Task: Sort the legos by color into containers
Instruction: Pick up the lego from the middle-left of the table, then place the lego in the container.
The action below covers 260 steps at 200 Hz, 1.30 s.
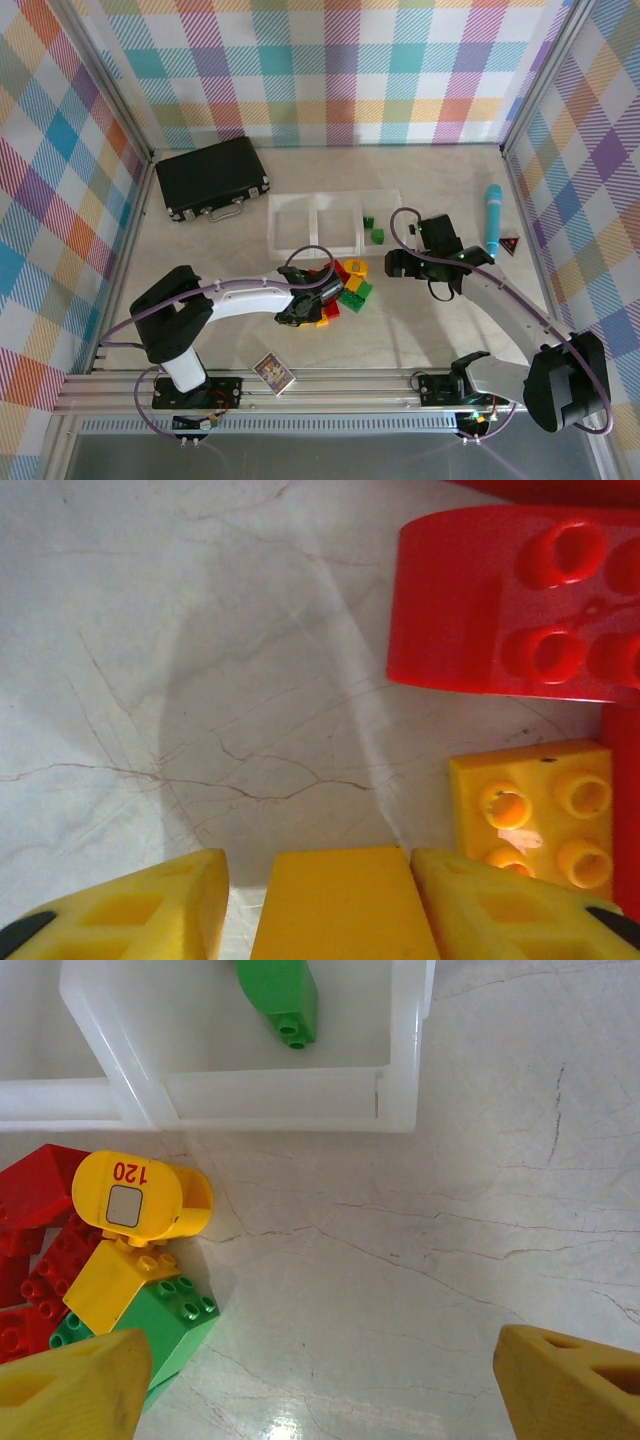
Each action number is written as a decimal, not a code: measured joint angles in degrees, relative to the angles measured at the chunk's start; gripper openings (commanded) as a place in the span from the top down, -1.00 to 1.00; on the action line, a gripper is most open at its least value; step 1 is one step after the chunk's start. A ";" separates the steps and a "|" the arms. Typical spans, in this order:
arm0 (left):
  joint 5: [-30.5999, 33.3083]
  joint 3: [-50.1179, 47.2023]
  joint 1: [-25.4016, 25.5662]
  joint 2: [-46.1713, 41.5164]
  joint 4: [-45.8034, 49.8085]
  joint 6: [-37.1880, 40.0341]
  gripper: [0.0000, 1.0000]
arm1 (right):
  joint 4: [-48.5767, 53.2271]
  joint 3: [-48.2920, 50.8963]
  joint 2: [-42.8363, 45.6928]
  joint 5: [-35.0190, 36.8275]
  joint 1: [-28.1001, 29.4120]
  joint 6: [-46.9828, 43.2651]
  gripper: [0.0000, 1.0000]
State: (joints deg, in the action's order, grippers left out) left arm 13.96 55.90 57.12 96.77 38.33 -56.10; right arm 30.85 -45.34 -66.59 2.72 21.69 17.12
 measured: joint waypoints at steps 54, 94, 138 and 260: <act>-1.01 -1.03 -1.01 -0.46 -0.76 -0.07 0.44 | -0.11 0.00 -0.04 0.07 0.00 0.02 -0.76; -0.33 -1.33 -2.21 -4.39 0.70 0.44 0.51 | -0.22 0.02 -0.76 0.72 -0.22 0.04 -0.76; 0.63 2.97 -8.41 -8.81 3.78 5.46 0.51 | -1.07 0.74 -0.42 1.84 -0.37 0.04 -0.76; -1.97 32.04 -28.50 6.12 3.45 25.77 0.53 | -1.73 2.21 3.06 2.80 -0.74 0.22 -0.77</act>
State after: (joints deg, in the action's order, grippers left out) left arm 11.99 87.94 28.62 102.89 41.78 -30.33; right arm 29.12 -43.13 -63.53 5.52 20.95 17.34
